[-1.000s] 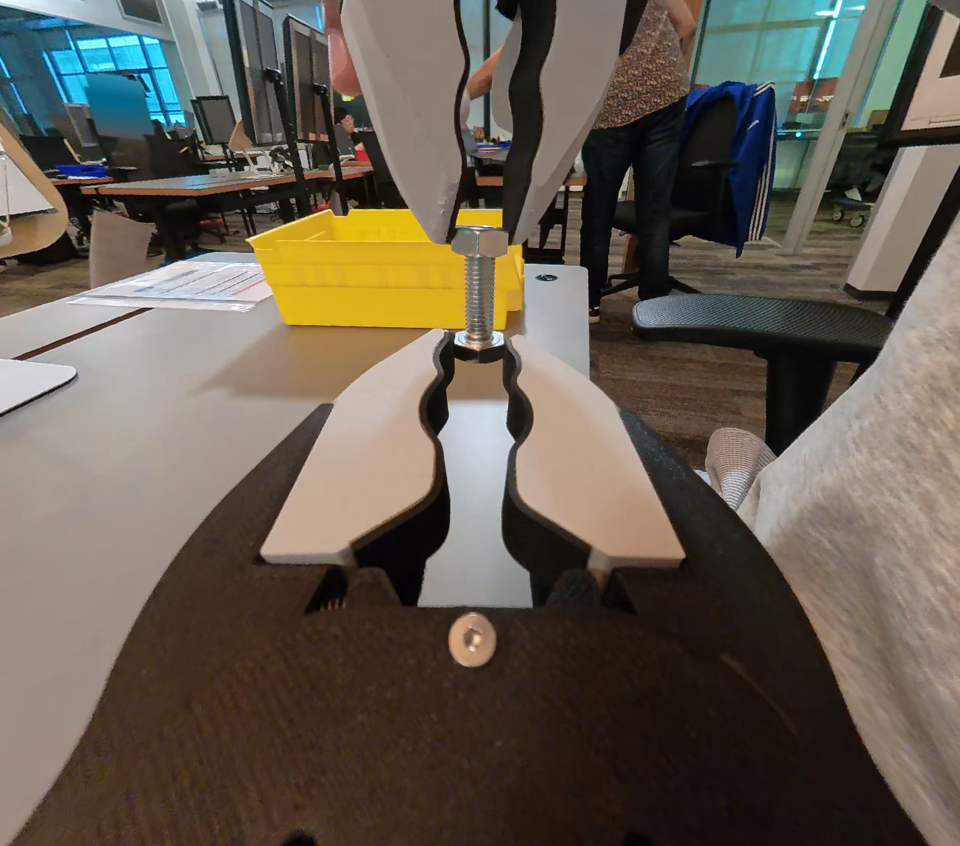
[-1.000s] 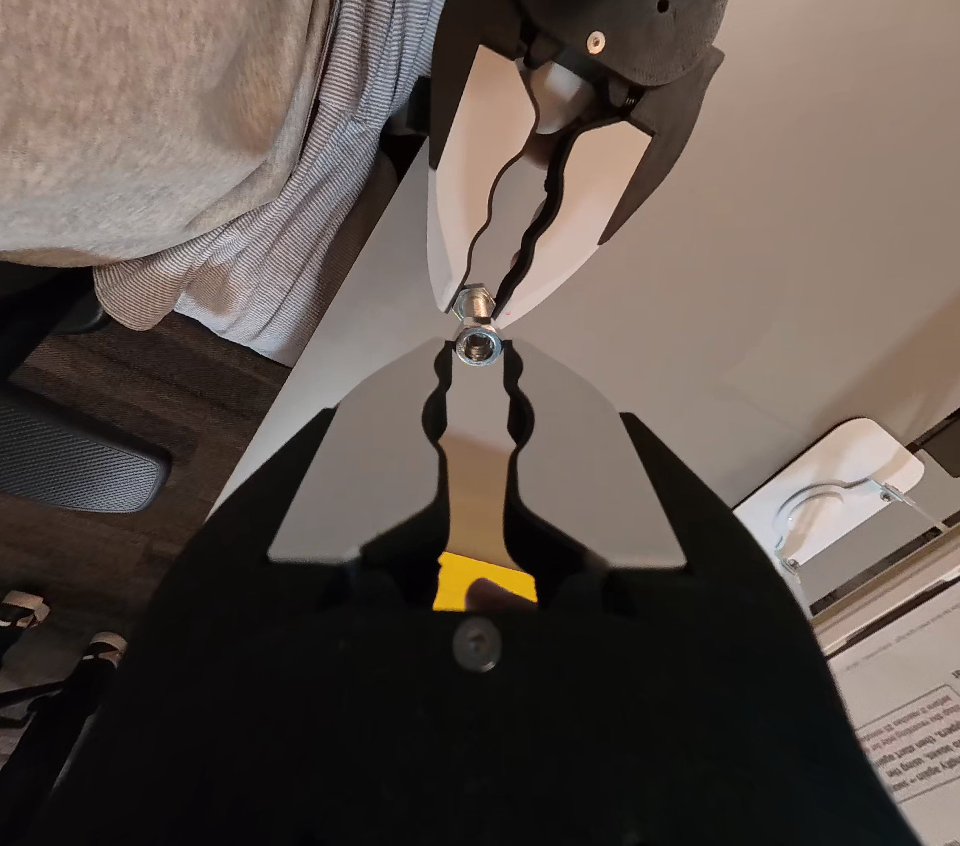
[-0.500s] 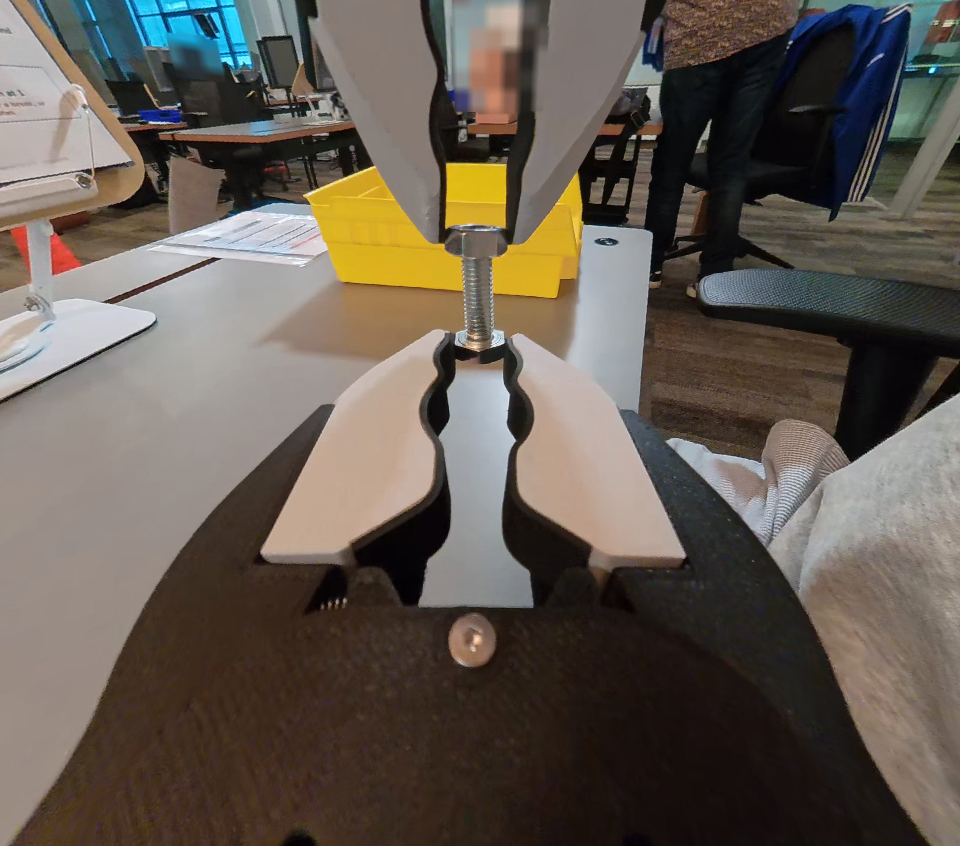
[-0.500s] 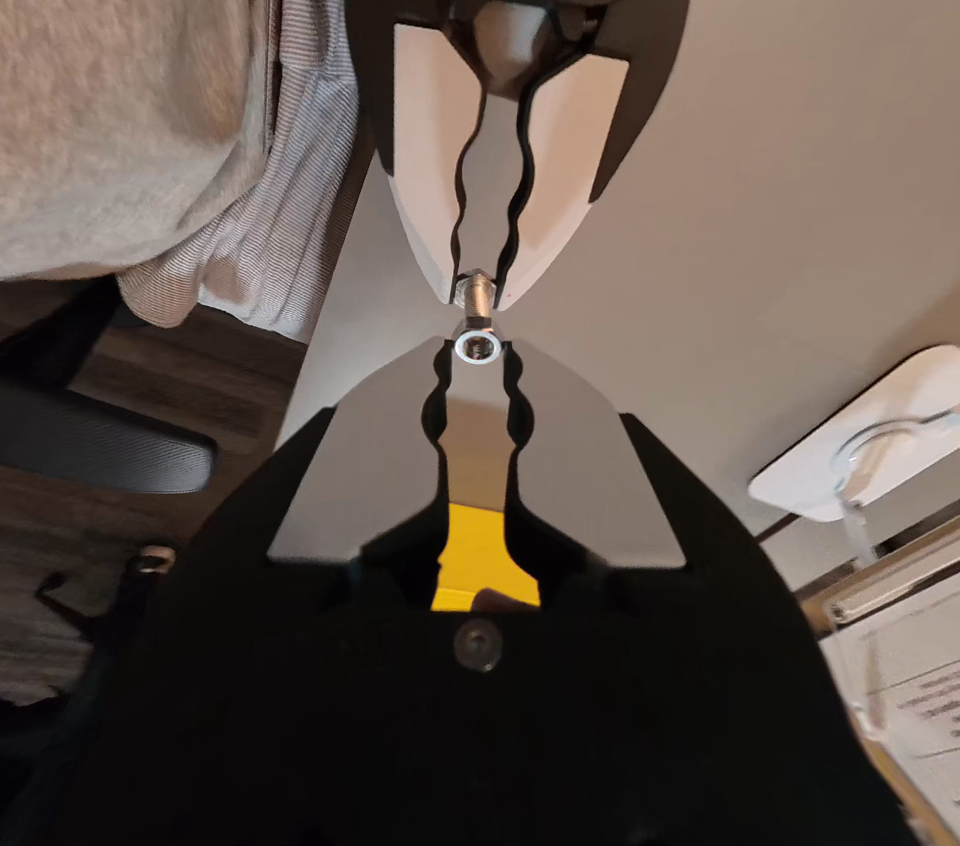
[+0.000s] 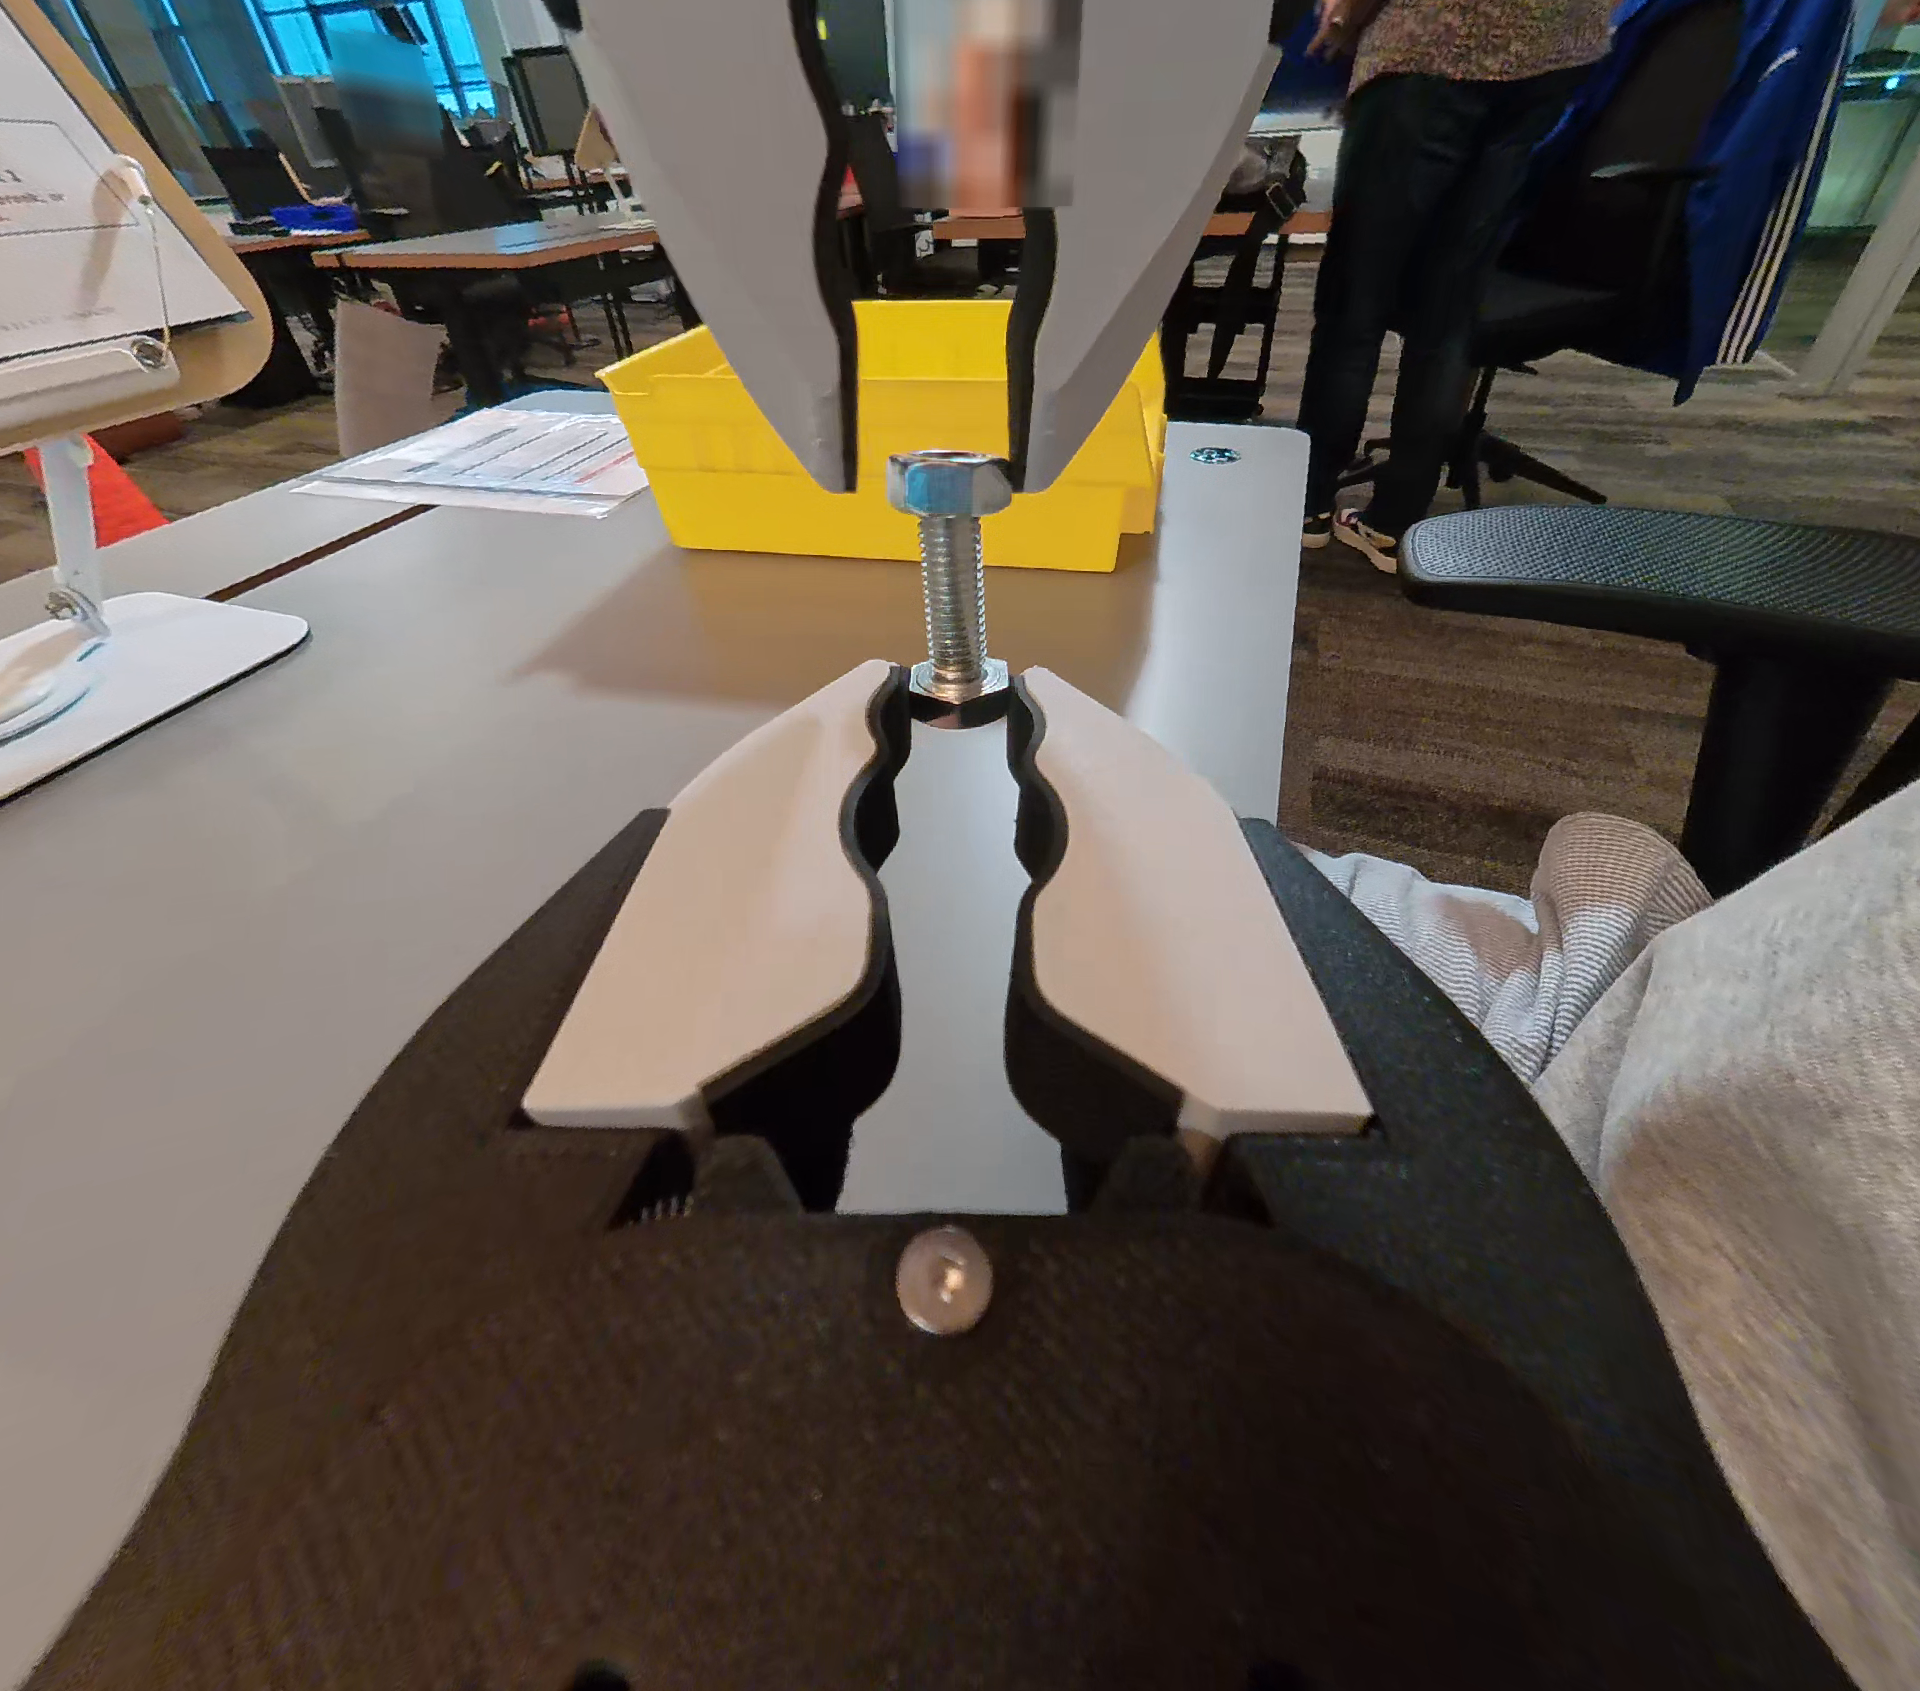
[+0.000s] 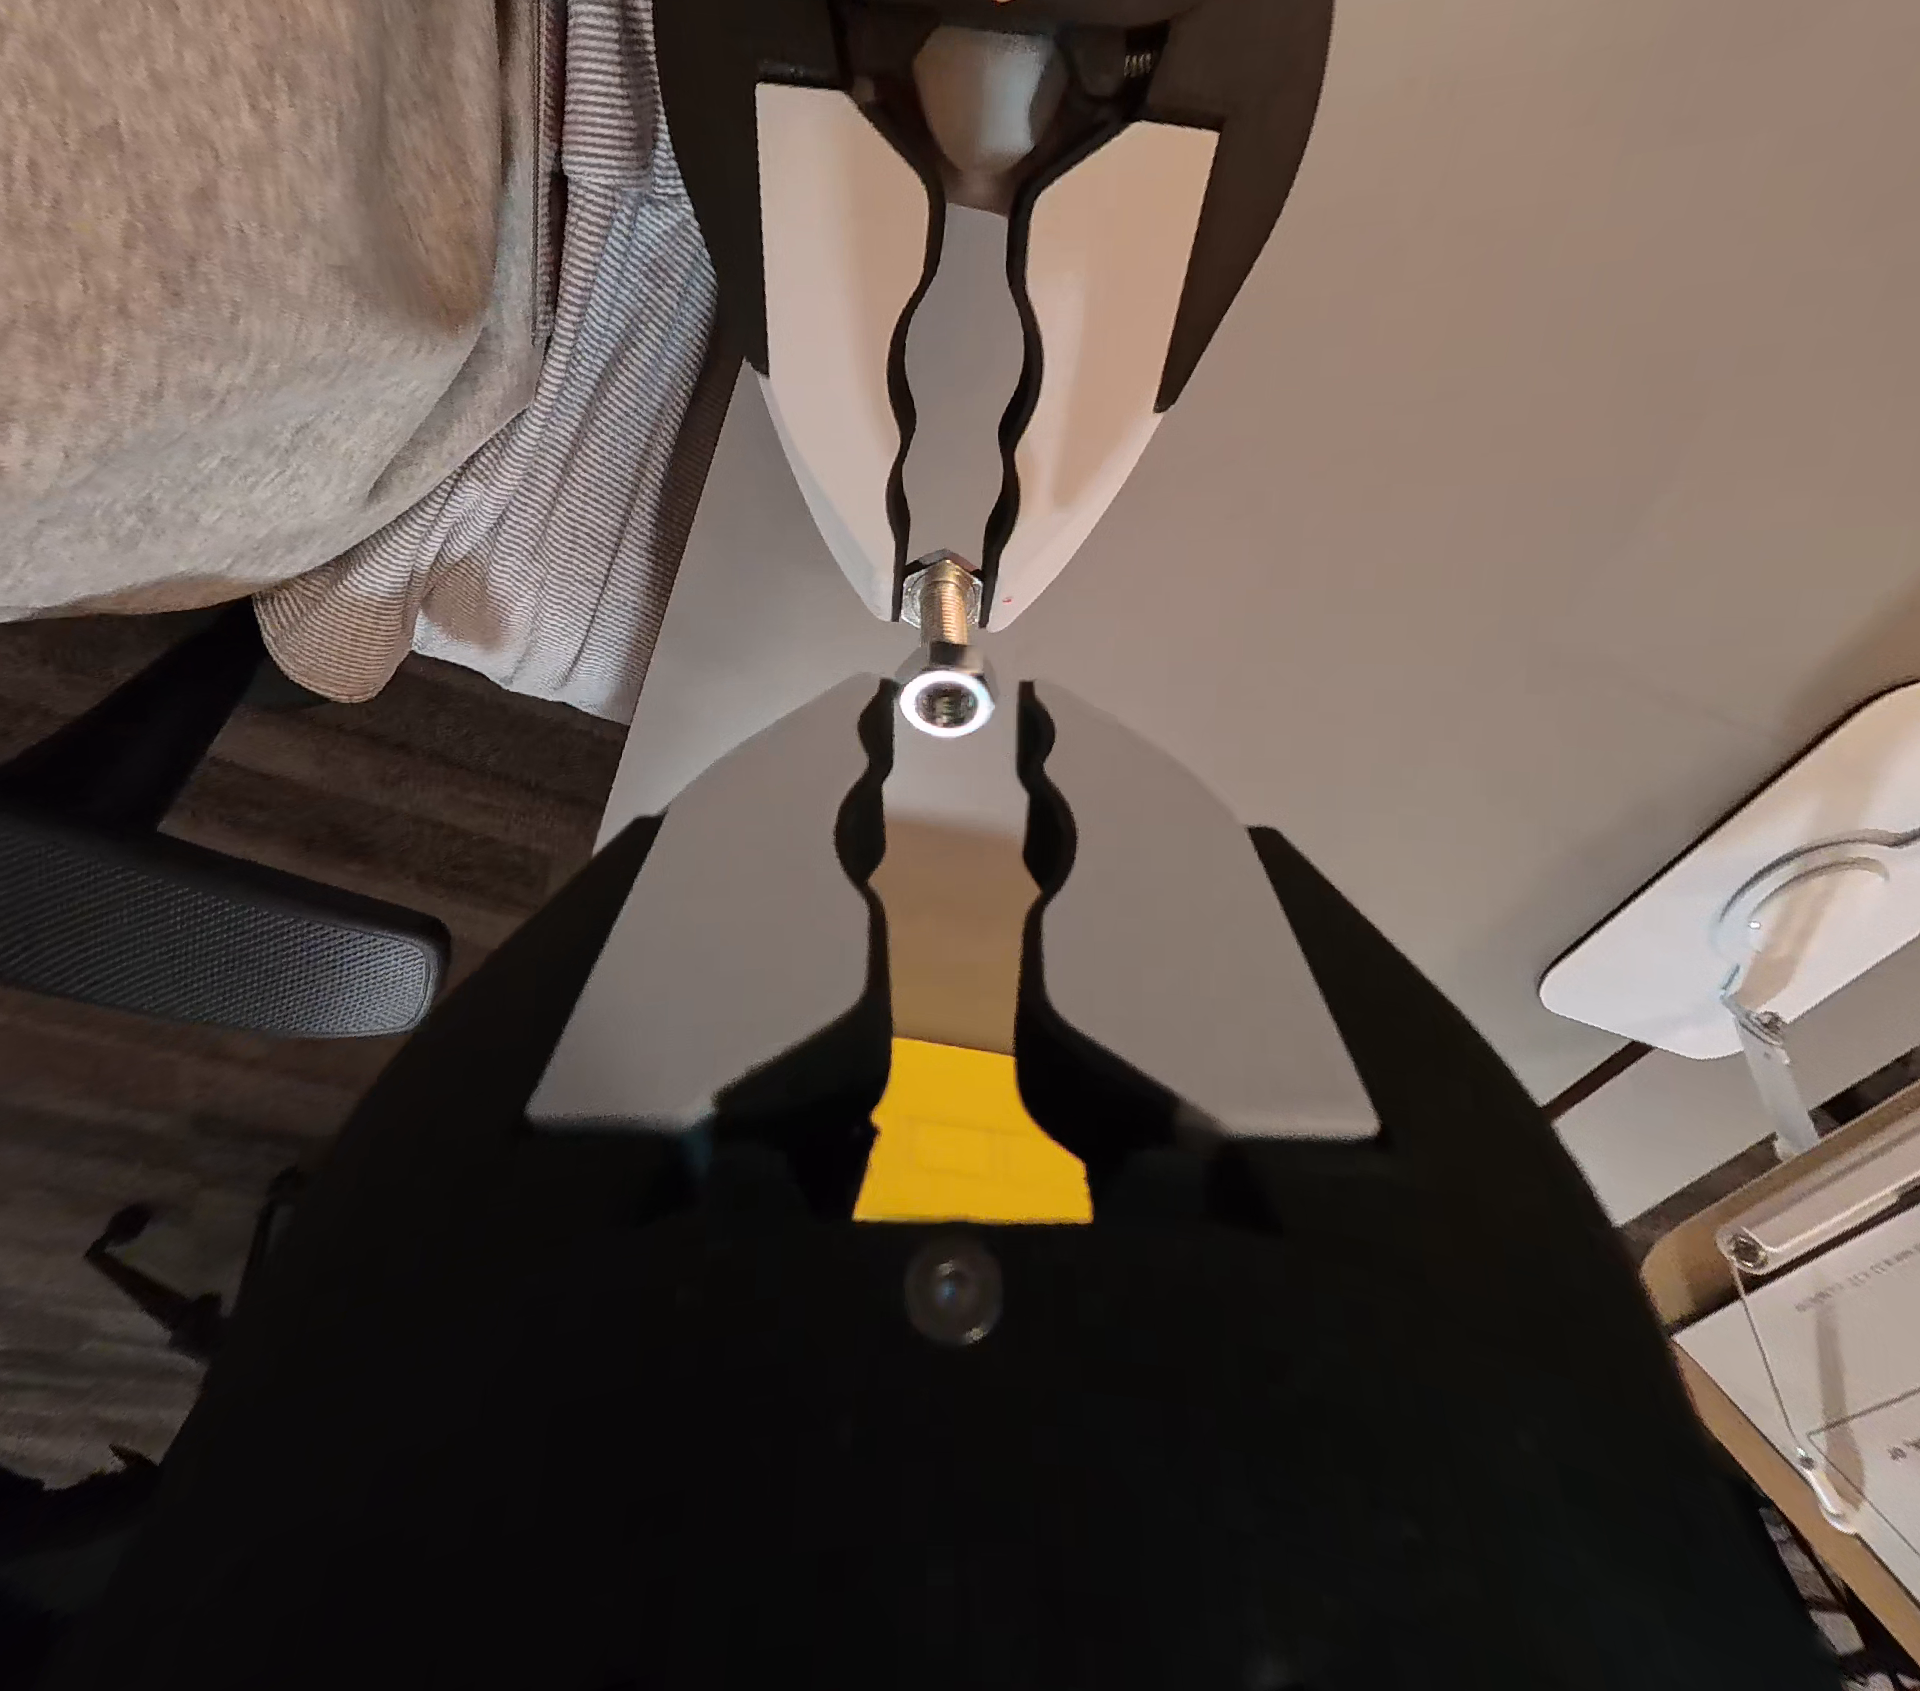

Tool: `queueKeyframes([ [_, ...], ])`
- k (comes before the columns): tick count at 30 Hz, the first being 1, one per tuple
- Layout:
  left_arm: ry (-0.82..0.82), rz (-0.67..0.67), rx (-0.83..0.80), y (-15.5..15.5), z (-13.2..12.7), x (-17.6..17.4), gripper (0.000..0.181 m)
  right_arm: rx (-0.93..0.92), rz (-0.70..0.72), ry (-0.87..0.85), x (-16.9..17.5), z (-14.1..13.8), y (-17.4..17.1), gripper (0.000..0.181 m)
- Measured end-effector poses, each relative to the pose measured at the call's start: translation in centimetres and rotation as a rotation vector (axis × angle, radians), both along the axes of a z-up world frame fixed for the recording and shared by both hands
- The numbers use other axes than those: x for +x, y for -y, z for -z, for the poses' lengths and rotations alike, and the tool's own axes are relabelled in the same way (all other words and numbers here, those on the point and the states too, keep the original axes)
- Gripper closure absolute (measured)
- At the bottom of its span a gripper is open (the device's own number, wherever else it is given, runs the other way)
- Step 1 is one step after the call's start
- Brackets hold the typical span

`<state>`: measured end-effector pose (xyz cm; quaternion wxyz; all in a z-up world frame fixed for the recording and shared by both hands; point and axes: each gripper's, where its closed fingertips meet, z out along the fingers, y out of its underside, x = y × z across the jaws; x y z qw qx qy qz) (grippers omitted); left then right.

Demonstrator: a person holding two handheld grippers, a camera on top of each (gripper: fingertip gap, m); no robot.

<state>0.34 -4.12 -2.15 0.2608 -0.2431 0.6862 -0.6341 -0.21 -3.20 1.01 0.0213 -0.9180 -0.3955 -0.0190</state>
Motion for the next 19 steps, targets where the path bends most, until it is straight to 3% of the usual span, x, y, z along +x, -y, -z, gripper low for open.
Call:
queueKeyframes([
  [14,0.005,0.019,-0.016,0.4,-0.2,-0.3,0.163,0.076,0.072,-0.048,0.3,-0.3,-0.2,0.157],
  [19,-0.032,-0.056,0.023,-0.6,0.7,0.7,0.163,0.165,0.116,-0.033,1.4,-0.8,-0.8,0.162],
])
